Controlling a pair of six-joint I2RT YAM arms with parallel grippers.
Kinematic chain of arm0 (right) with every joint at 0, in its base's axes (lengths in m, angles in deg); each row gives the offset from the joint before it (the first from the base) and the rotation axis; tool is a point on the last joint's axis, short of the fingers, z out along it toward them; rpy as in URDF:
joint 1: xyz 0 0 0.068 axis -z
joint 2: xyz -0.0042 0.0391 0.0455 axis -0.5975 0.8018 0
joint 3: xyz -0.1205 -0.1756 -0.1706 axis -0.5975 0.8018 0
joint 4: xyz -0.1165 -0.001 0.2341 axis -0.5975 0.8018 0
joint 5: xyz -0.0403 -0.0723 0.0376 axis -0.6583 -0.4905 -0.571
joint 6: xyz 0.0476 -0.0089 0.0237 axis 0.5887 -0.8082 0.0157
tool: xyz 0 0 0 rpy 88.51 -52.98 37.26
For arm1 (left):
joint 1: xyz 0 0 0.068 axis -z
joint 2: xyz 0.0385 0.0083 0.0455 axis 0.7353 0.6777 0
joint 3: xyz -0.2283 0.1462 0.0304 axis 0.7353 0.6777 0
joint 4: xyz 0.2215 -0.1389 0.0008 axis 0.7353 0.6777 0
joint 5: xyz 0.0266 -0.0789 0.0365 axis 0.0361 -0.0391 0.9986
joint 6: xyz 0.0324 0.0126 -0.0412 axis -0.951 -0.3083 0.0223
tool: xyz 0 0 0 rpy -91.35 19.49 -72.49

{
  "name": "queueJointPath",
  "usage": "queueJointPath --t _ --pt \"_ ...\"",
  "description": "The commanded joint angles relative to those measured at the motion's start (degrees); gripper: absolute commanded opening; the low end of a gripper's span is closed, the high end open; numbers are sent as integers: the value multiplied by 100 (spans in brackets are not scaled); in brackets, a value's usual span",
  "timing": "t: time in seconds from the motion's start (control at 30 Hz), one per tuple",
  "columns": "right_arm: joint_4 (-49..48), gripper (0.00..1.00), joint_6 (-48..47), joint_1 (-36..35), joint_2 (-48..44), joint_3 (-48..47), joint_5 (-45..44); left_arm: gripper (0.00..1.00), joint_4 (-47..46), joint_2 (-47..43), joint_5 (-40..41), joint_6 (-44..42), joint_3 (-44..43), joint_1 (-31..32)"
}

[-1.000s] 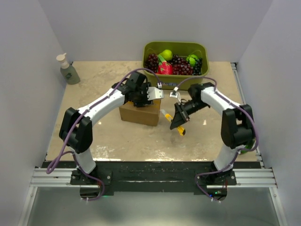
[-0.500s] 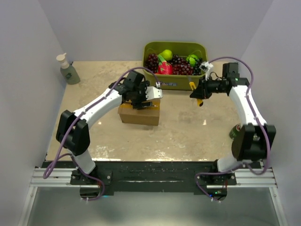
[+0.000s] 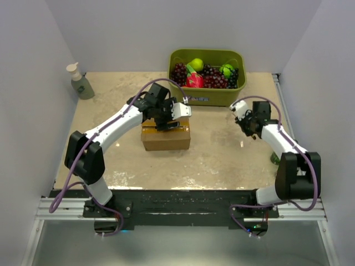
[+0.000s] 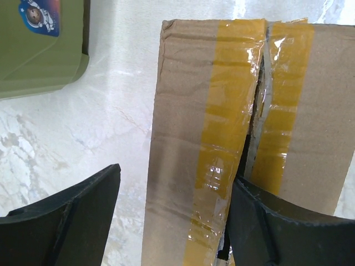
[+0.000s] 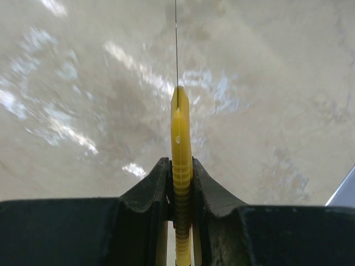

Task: Unpack the express box

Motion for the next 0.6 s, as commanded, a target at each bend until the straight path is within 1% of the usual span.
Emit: queueJointPath --t 0.0,0.07,0.17,0.2,0.33,0.37,0.4,0.47,0.5,0.53,0.57 --pt "-849 0 -673 -341 110 355 -1480 76 80 -132 -300 269 -95 -23" --pt "-1025 2 -611 -438 163 390 -1665 76 107 -114 -326 269 -96 -23" --pt "-1008 16 -445 -508 356 382 -1648 74 169 -79 -370 286 -69 -23" --pt "-999 36 -409 -526 417 390 -1639 73 186 -70 -379 330 -69 -23" --pt "-833 50 -41 -614 839 277 -1657 70 160 -53 -502 444 -52 -32" --pt "-788 53 30 -614 848 224 -1526 69 134 -61 -537 488 -60 -32" --pt "-701 69 65 -614 831 110 -1412 68 134 -61 -555 523 -78 -23" --pt "-481 74 171 -632 647 13 -1288 67 125 -61 -590 559 -130 -32" --pt "-315 99 180 -632 559 -170 -922 66 142 -61 -590 602 -148 -32" --pt "52 99 171 -632 419 -285 -675 65 142 -53 -564 638 -174 -41" --pt "221 99 171 -640 18 -382 -316 65 151 -44 -511 690 -236 -32"
